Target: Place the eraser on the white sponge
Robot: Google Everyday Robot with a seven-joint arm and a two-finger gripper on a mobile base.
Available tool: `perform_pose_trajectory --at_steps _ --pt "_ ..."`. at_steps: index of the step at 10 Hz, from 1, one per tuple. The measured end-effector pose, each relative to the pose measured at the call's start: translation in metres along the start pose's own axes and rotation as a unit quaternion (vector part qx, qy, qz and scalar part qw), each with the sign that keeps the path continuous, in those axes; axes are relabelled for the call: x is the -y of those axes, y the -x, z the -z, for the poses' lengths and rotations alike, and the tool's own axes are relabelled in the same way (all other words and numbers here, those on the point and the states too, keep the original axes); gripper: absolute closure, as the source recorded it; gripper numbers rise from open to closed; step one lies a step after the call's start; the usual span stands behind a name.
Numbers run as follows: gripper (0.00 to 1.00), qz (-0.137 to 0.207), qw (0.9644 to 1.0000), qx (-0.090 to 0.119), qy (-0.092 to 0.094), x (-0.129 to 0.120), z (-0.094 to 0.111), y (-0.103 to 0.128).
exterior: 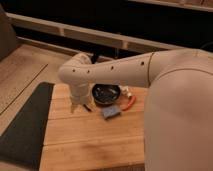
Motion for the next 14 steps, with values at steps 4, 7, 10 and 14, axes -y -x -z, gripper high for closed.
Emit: perform_pose_trajectory --at_steps 4,7,10,14 --pt "0.35 0.000 1.0000 0.000 0.000 0.000 0.000 0.000" --pt "0.35 0.010 0.9999 0.009 -0.002 0.001 0.001 0.005" --pt "0.35 0.086 0.9946 0.059 0.001 0.008 0.006 0.045" --pt "0.35 0.213 0.9682 0.129 0.015 0.022 0.017 0.111"
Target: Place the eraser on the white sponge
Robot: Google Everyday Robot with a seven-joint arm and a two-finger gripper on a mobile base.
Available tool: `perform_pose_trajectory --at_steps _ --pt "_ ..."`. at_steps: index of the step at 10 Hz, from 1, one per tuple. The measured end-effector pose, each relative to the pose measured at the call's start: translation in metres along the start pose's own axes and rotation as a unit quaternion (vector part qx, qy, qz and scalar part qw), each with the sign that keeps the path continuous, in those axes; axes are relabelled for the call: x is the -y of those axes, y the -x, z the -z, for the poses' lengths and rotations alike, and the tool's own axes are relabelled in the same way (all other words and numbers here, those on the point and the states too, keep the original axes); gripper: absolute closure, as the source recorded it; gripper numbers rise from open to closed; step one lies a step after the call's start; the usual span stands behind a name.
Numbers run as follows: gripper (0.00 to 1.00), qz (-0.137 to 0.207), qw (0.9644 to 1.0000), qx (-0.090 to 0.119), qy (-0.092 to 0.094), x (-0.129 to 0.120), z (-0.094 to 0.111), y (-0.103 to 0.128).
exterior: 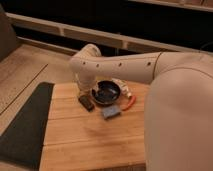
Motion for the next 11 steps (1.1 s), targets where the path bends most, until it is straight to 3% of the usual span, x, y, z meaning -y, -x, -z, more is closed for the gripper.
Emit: perform_pose_trajectory --at_steps 2,4,7,11 --pt "0.35 0.025 0.9996 0.014 0.001 0.006 0.000 0.010" --pt "0.35 0.017 0.9998 0.011 0.003 0.009 -0.004 0.008" --pt "0.35 -0.016 0.9994 -0.023 0.021 0.016 -0.034 -0.005" --pt "0.35 0.023 0.9970 -0.050 0.053 0.009 -0.067 0.010"
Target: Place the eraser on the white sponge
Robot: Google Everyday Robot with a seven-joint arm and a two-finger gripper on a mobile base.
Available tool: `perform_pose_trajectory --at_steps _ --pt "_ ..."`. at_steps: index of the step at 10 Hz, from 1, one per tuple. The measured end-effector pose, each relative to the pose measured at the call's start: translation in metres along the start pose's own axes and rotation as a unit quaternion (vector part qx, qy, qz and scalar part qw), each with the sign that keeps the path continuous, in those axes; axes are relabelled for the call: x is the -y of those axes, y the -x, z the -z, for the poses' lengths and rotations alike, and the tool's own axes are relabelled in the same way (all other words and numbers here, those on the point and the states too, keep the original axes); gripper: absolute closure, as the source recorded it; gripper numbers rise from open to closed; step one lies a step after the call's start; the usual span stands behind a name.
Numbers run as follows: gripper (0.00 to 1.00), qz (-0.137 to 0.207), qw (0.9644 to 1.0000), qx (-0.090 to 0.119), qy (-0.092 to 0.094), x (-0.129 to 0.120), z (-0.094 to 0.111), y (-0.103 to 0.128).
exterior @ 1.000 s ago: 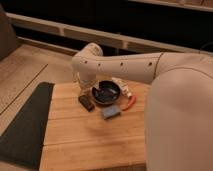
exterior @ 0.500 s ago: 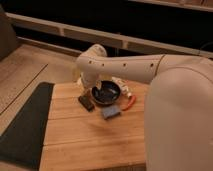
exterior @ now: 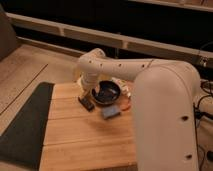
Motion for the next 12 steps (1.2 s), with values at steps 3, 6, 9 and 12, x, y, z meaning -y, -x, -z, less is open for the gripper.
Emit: perform_pose_trajectory --at_steps 3,6,9,12 --pt "0.35 0.045 0.9984 -0.022 0.028 -0.014 -0.019 0.019" --pt "0.35 0.048 0.9981 -0.023 0.031 -0.014 -0.021 0.021" --pt "0.35 0.054 0.9976 -0.034 0.025 -0.012 -0.024 0.016" --pt "0.35 0.078 0.9957 -0.046 0.020 -0.021 -0.032 0.020"
